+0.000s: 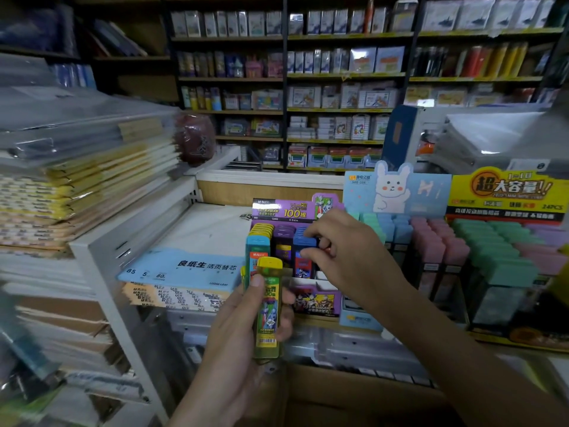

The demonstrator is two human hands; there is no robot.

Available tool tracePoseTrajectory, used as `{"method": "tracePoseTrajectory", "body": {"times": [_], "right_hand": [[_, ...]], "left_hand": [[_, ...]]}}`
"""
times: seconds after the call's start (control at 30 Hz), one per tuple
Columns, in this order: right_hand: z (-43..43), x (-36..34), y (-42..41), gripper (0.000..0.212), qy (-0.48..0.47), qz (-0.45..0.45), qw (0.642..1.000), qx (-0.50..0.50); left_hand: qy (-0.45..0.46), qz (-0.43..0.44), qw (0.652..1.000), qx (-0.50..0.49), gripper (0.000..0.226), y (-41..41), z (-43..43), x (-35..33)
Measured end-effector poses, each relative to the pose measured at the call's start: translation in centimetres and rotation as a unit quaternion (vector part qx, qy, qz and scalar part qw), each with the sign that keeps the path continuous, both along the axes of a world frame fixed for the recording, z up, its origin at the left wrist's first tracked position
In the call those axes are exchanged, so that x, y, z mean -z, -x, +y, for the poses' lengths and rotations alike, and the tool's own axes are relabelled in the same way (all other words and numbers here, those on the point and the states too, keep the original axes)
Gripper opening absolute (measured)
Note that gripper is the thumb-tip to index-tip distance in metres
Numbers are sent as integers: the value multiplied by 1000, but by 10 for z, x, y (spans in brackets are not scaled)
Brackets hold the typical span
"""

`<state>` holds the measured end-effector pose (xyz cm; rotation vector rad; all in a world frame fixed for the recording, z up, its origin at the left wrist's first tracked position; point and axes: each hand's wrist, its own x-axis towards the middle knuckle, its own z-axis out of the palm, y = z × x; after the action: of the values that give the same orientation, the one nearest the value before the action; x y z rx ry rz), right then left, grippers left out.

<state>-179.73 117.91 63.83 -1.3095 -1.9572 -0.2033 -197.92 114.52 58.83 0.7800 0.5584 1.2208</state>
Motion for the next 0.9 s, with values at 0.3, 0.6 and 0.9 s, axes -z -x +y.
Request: {"method": "tracePoseTrajectory", "body": {"times": [0.3,0.6,0.9], "right_hand": [[-1,2,4,16,-19,-29,999,11],[-8,-7,7,20,-18,2,999,46],[-22,-16,37,20,177,247,952,-27]], "left_hand": [[-4,-18,1000,19,37,1,2,1],[-24,1,999,34,38,5,7,2],[-36,-6,997,69,44,15,16,1]]}}
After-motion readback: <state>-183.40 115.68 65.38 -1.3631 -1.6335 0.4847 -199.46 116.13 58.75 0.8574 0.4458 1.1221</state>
